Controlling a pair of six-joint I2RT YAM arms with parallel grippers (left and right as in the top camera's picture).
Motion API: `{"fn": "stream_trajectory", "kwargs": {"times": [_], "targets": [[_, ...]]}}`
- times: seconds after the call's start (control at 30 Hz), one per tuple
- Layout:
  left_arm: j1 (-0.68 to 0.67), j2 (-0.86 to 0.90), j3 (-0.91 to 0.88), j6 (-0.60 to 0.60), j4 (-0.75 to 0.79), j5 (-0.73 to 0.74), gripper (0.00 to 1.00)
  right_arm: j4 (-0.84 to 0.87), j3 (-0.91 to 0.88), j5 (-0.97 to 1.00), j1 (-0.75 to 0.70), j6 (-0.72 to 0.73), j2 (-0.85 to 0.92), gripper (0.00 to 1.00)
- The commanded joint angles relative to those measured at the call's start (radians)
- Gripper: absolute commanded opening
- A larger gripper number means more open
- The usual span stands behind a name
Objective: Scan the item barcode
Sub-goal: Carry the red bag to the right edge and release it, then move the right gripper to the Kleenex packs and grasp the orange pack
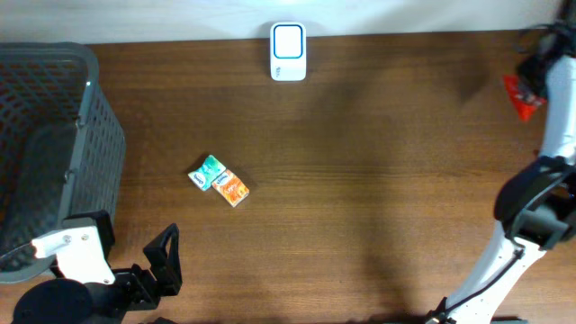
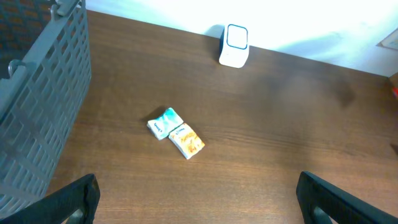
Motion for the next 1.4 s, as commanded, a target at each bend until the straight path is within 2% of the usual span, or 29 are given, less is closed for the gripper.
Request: {"fn": "stream_trajectory", "kwargs": {"times": [0.0, 0.1, 0.13, 0.2, 0.27, 0.33, 0.4, 0.57, 0.63, 0.77, 0.83, 0.9, 1.0, 1.07, 1.17, 1.37], "targets": [[0.004, 0.000, -0.003, -0.008, 0.002, 0.007, 0.99, 0.020, -0.034, 0.020, -0.068, -0.025, 0.034, 0.04], [0.004, 0.000, -0.003, -0.008, 0.002, 0.007, 0.99, 0.041, -0.057, 0.018, -0.106, -0.028, 0.049, 0.09], [0.004, 0.000, -0.003, -0.008, 0.002, 0.007, 0.99, 0.059, -0.072, 0.019, -0.117, -0.028, 0.050, 0.14], [0.004, 0.000, -0.003, -0.009, 0.002, 0.007, 0.99, 0.080, -0.090, 0.024, -0.131, -0.032, 0.050, 0.35], [0.004, 0.000, -0.003, -0.009, 0.002, 0.007, 0.99, 0.082, -0.098, 0.029, -0.144, -0.031, 0.050, 0.72], [0.004, 0.000, -0.003, -0.009, 0.002, 0.007, 0.99, 0.071, -0.098, 0.029, -0.151, -0.032, 0.049, 0.82], [0.004, 0.000, -0.003, -0.008, 0.002, 0.007, 0.99, 0.059, -0.097, 0.023, -0.148, -0.050, 0.035, 0.87], [0.004, 0.000, -0.003, -0.008, 0.002, 0.007, 0.99, 0.053, -0.097, -0.203, -0.118, -0.169, -0.048, 0.88], [0.004, 0.000, -0.003, -0.008, 0.002, 0.007, 0.99, 0.048, -0.097, -0.424, -0.093, -0.180, -0.090, 0.91], [0.004, 0.000, -0.003, -0.008, 0.002, 0.007, 0.99, 0.028, -0.097, -1.023, -0.014, -0.438, -0.117, 0.91], [0.004, 0.000, -0.003, -0.009, 0.002, 0.007, 0.99, -0.034, -0.098, -1.176, 0.071, -0.594, -0.115, 0.91], [0.004, 0.000, -0.003, -0.008, 0.002, 0.007, 0.99, -0.122, -0.098, -1.172, 0.185, -0.781, -0.115, 0.91], [0.004, 0.000, -0.003, -0.008, 0.002, 0.007, 0.99, -0.215, -0.098, -1.075, 0.345, -0.890, -0.105, 0.91], [0.004, 0.000, -0.003, -0.008, 0.002, 0.007, 0.99, -0.252, -0.099, -0.972, 0.460, -0.893, -0.092, 0.91], [0.004, 0.000, -0.003, -0.008, 0.002, 0.007, 0.99, -0.267, -0.100, -0.851, 0.628, -0.893, -0.061, 0.77], [0.004, 0.000, -0.003, -0.008, 0.002, 0.007, 0.99, -0.258, -0.100, -0.718, 0.929, -0.893, 0.029, 0.78]]}}
